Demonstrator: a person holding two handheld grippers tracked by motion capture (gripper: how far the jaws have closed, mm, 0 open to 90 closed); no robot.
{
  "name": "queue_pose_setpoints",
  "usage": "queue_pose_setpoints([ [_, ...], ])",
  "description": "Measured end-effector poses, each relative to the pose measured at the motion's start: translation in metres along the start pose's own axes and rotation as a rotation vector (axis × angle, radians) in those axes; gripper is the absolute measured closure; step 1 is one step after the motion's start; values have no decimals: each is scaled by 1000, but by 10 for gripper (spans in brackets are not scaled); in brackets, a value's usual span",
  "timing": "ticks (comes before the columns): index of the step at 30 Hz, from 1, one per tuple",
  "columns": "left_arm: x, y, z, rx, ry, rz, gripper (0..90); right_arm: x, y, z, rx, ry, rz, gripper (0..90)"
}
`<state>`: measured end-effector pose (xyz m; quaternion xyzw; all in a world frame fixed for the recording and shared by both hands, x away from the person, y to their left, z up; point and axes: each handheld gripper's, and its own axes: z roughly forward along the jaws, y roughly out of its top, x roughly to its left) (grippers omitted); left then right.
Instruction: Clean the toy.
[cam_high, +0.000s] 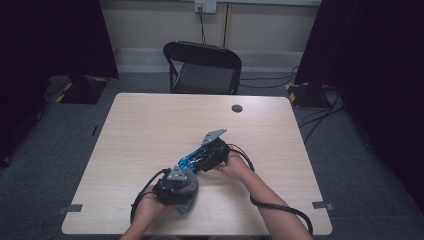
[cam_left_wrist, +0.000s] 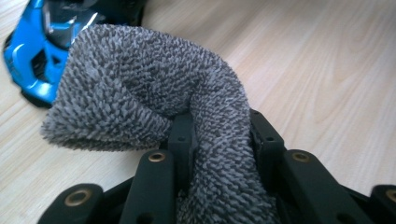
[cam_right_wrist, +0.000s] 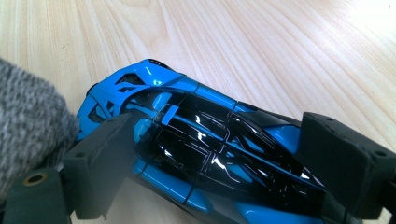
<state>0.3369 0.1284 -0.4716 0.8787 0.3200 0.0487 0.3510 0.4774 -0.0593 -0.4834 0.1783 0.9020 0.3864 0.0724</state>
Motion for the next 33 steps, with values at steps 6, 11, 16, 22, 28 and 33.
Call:
queue_pose_setpoints([
  [6,-3,3,0,-14,-24,30,663,0,0,0,-1,1,1,113],
  [11,-2,4,-3,-19,-18,47,658,0,0,0,-3,1,1,113],
  [16,6,3,-16,-33,1,57,656,0,-1,0,-7,1,1,113],
  [22,33,-9,-39,-60,46,-13,643,0,0,0,-2,2,1,113],
  [28,47,-20,-41,-50,88,-61,594,0,0,0,-2,2,2,113],
  [33,51,-20,-42,-56,155,-87,408,0,0,0,-1,2,1,113],
])
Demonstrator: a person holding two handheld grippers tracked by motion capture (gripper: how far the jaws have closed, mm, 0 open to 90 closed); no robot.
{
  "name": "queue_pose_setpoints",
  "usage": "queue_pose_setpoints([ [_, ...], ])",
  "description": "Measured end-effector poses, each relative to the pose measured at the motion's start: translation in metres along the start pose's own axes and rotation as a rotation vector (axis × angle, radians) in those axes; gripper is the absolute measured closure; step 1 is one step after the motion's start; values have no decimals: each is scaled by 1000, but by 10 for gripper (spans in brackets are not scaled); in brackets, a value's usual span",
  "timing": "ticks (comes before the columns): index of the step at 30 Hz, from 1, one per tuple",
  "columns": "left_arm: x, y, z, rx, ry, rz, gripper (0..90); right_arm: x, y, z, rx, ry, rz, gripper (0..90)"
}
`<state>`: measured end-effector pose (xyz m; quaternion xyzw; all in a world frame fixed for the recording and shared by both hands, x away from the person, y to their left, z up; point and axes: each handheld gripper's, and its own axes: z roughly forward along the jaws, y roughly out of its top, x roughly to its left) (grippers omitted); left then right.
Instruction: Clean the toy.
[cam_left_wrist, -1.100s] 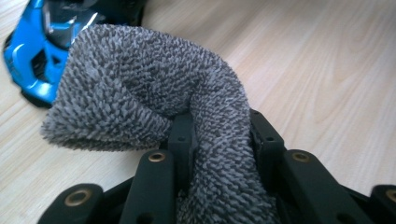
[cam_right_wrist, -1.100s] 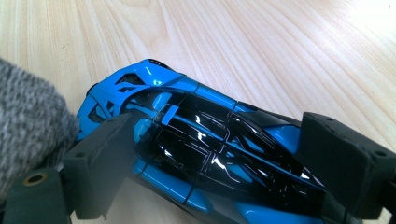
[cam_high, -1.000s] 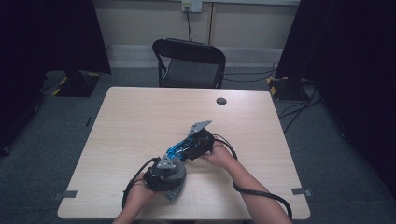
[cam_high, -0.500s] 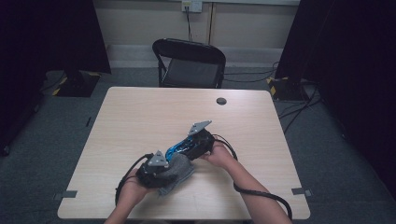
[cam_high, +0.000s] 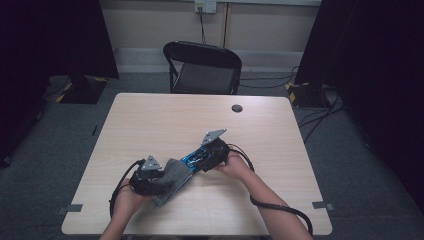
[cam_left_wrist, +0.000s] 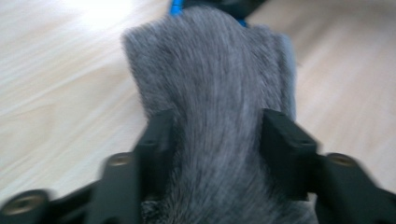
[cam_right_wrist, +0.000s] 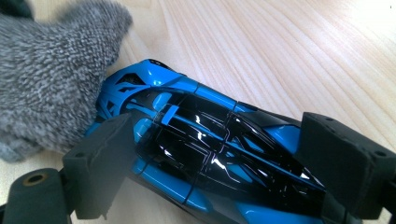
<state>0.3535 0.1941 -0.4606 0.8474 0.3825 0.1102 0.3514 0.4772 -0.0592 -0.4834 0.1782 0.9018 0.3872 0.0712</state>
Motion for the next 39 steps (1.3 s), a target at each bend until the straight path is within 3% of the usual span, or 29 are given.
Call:
queue_pose_setpoints([
  [2,0,2,-3,-7,31,0,397,0,0,0,0,0,1,113],
  [4,-1,3,-7,7,21,-19,433,0,0,0,0,0,1,114],
  [10,-3,0,-10,60,51,-49,478,0,0,0,-3,0,-1,113],
  [14,0,-1,-13,61,31,-87,610,0,-1,0,-7,-1,1,113],
  [20,3,-7,-3,92,4,-106,629,0,-1,0,-5,0,0,113],
  [25,5,-8,2,96,-14,-117,748,0,0,0,-5,-1,-3,114],
  [26,7,-5,-1,71,12,-96,754,0,0,0,-4,0,-2,114],
  [30,16,1,-6,16,50,-105,762,0,-1,0,-9,2,-1,114],
  [31,24,6,-6,-11,83,-122,762,0,-1,0,-10,2,-1,114],
  [32,24,6,-6,-11,83,-122,762,0,-2,0,-12,3,-1,115],
  [35,43,22,2,-4,109,-126,762,-1,-2,0,-16,6,-3,115],
  [39,54,49,18,14,134,-83,761,-1,-2,-1,-9,6,-5,115],
])
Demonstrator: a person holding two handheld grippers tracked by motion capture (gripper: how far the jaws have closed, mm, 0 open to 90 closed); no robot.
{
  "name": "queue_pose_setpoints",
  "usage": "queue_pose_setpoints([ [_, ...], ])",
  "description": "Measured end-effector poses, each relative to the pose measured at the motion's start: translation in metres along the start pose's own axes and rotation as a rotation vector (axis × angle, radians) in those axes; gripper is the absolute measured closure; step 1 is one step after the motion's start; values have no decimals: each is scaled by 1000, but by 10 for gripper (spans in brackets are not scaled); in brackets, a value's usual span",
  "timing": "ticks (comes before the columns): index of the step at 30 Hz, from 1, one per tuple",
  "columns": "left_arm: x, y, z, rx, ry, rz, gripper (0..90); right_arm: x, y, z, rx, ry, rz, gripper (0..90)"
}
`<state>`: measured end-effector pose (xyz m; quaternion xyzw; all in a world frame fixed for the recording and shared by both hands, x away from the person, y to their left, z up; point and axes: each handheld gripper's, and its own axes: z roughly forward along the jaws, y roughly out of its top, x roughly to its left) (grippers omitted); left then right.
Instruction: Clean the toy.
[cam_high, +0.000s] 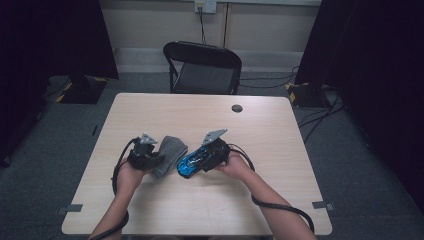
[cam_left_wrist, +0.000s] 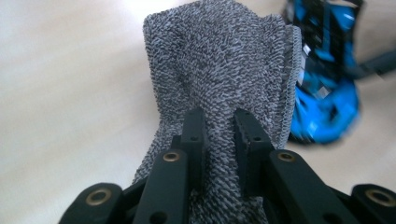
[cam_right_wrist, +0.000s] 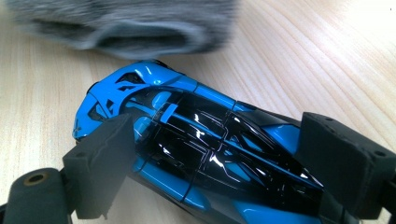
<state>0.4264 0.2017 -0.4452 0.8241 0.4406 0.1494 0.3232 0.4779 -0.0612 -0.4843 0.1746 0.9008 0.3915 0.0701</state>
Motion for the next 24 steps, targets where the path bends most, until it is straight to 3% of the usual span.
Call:
queue_pose_setpoints([
  [7,-2,41,37,22,-2,49,761,0,-1,0,-11,-2,2,115],
  [8,-3,44,42,27,-13,38,761,0,-2,0,-13,-2,3,115],
  [11,-7,48,56,61,-12,58,772,1,-2,0,-16,-4,4,115],
  [13,-10,51,63,53,-16,49,771,1,-2,0,-18,-5,5,115],
  [19,-15,63,76,43,-43,112,753,1,-2,0,-16,-5,7,115],
  [21,-16,63,78,51,-39,117,702,1,-2,0,-13,-5,7,114],
  [23,-15,63,81,39,-26,112,532,1,-2,0,-13,-5,7,114],
  [24,-14,63,79,19,-15,88,486,1,-2,0,-13,-5,7,114],
])
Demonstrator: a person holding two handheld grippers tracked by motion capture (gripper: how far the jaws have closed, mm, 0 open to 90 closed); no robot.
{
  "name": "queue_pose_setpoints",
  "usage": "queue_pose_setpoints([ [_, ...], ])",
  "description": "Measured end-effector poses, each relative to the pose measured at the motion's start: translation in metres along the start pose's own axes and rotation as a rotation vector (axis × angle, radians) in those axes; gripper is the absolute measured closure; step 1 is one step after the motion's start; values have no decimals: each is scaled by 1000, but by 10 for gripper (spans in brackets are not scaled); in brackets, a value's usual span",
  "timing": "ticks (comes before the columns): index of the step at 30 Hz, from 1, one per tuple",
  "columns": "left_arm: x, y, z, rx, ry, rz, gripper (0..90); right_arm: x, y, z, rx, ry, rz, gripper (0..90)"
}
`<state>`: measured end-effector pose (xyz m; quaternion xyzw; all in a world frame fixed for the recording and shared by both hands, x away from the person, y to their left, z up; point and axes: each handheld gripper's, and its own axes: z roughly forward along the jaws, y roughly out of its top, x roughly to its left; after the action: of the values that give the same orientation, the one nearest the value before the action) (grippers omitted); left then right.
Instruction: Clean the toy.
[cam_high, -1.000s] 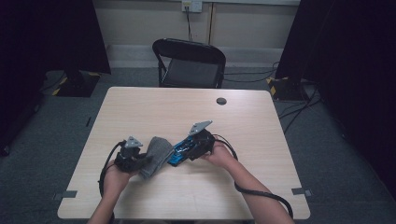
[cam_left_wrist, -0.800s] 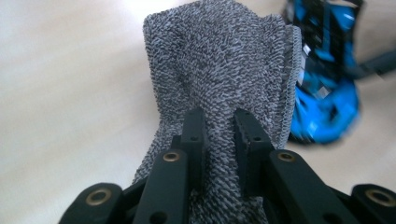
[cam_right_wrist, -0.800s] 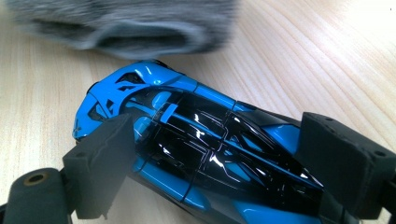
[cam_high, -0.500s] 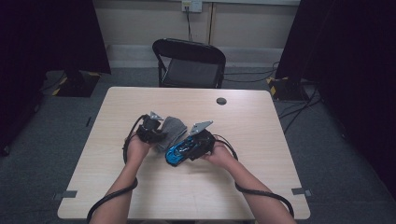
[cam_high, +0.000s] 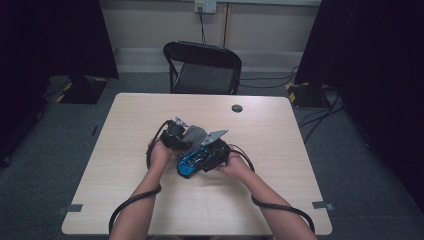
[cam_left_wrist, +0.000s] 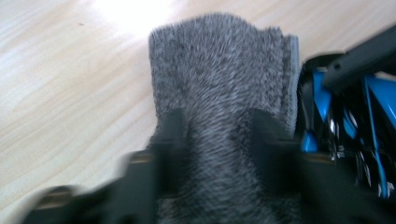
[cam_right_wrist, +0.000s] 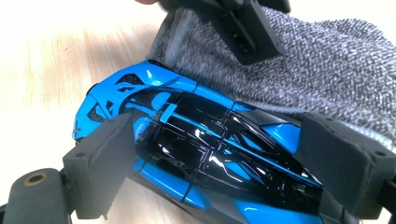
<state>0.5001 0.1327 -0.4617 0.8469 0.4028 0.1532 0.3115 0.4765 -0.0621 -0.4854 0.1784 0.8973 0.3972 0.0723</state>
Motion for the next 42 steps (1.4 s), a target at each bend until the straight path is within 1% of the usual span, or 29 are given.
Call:
queue_pose_setpoints([
  [2,2,0,-7,-21,18,-18,473,0,0,0,1,0,-1,114],
  [3,3,-1,-10,-23,20,-30,458,0,0,0,0,1,0,114],
  [4,3,-2,-12,-20,22,-42,456,0,0,0,0,1,1,114],
  [5,3,-4,-15,-15,25,-46,456,0,0,0,-1,0,0,114],
  [6,3,-6,-16,-6,20,-51,450,0,0,0,-1,0,0,114],
  [7,3,-9,-16,1,17,-63,446,0,0,0,-1,0,0,114],
  [8,3,-12,-16,15,20,-56,446,0,0,0,0,0,1,114],
  [9,3,-15,-17,22,21,-58,452,0,0,0,1,0,0,114],
  [10,3,-17,-16,21,9,-73,462,0,0,0,1,-1,0,114],
  [12,4,-21,-14,27,-3,-81,483,0,0,0,1,-1,-1,114],
  [13,5,-22,-12,31,-8,-91,509,0,0,0,1,-1,0,114],
  [14,6,-23,-10,29,-23,-96,554,1,1,0,2,-2,0,114],
  [16,7,-23,-6,33,-33,-74,634,1,1,1,2,-1,2,114],
  [18,9,-21,-4,21,-44,-50,700,1,1,1,1,-1,2,114],
  [19,9,-19,-4,8,-47,-41,717,1,1,1,1,-2,2,114],
  [20,8,-17,-3,-6,-54,-23,727,1,1,1,0,-2,2,114],
  [21,7,-14,-2,-8,-59,5,731,1,1,1,0,-1,2,114],
  [22,5,-12,-1,1,-63,23,733,1,1,1,-1,-1,2,114],
  [23,3,-10,1,7,-59,40,735,1,1,1,0,-1,2,114],
  [24,2,-9,3,8,-54,48,735,1,1,1,0,-2,2,114],
  [26,1,-9,8,14,-52,45,735,1,0,1,-3,0,0,114],
  [27,1,-10,10,10,-58,44,736,1,0,1,-3,0,0,114],
  [28,2,-11,10,12,-56,47,738,1,0,1,-3,0,0,114],
  [29,2,-11,9,9,-65,45,740,1,0,1,-1,-1,0,114],
  [35,1,-17,2,13,-83,69,749,1,1,1,3,2,1,114],
  [40,0,-22,-5,9,-93,77,748,1,1,1,6,2,0,114],
  [41,0,-22,-5,9,-93,77,748,1,1,1,7,2,0,114],
  [42,0,-24,-8,9,-88,88,749,1,2,1,8,3,-2,114],
])
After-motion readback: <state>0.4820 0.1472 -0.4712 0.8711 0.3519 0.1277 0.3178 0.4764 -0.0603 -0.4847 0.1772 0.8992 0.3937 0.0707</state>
